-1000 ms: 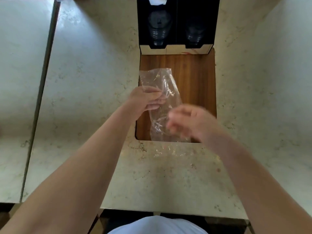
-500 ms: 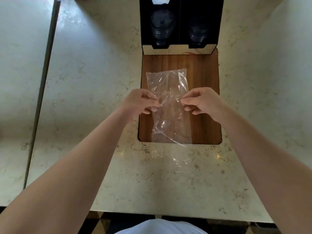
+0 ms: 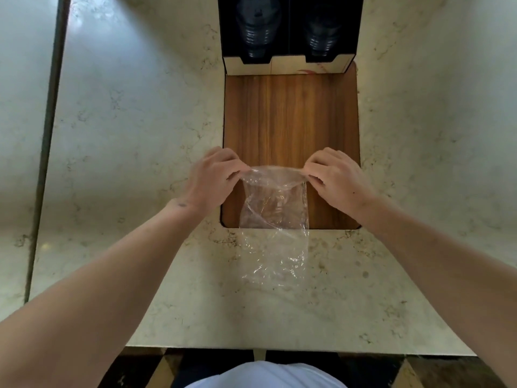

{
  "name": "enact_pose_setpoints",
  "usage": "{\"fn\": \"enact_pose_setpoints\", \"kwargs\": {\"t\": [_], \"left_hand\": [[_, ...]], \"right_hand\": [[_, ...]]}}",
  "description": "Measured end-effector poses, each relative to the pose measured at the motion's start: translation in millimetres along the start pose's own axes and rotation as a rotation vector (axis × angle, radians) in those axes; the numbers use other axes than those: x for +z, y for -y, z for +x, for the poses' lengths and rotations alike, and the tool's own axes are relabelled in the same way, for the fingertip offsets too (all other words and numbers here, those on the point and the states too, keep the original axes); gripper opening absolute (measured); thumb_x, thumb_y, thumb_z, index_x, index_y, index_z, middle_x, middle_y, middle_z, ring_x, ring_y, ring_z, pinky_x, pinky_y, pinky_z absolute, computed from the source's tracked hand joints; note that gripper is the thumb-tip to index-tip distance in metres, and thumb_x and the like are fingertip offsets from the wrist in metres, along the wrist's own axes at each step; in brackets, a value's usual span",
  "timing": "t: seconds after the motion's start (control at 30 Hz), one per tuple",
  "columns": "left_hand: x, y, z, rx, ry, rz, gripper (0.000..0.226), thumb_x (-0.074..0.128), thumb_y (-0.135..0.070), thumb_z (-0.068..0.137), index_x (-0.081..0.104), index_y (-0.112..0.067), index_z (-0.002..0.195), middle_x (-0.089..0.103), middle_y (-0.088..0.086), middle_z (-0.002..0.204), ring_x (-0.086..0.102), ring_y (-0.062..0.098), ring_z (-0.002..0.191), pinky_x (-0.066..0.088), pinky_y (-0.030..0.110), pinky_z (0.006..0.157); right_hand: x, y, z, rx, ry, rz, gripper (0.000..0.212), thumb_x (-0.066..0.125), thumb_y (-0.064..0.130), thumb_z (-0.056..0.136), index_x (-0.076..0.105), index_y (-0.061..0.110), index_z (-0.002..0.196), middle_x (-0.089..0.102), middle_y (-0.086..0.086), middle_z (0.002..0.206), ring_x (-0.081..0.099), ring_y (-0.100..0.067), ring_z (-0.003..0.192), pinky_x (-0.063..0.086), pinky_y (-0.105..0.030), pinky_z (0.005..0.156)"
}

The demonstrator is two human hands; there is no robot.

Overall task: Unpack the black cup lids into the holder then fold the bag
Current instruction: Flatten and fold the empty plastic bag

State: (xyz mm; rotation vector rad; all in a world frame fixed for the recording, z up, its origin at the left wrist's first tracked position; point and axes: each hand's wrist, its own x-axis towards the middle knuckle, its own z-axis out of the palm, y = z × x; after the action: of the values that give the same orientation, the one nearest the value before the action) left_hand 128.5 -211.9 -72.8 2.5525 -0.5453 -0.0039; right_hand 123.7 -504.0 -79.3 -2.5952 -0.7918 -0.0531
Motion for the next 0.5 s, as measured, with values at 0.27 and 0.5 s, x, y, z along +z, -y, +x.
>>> {"fn": "enact_pose_setpoints", "kwargs": {"t": [0.27,0.5], "left_hand": [[5.1,16.4,-20.7,0.287,0.113,0.252,0.037,0.066,0.004,0.091,0.074,-0.008,0.125,0.066,0.021,0.105,0.060,0.039,0.091,0.053,0.045,0.073],[7.2,-24.9,-23.1,-0.221,0.181,0.026,0.044,0.047,-0.053,0.102,0.078,-0.023,0.112,0.057,0.003,0.113,0.050,0.024,0.111,0.046,0.037,0.087]], "right_hand": [[-7.3,-12.2,-17.2,-0.073,0.131,-0.121,0.031,0.054,0.009,0.097,0.076,0.010,0.120,0.067,-0.014,0.130,0.061,-0.033,0.108,0.052,-0.045,0.082],[-19.9,12.6,-0.9,0.321,0.242,0.096,0.042,0.041,0.033,0.098,0.082,0.025,0.103,0.062,0.003,0.142,0.052,-0.022,0.124,0.047,-0.036,0.093]]}}
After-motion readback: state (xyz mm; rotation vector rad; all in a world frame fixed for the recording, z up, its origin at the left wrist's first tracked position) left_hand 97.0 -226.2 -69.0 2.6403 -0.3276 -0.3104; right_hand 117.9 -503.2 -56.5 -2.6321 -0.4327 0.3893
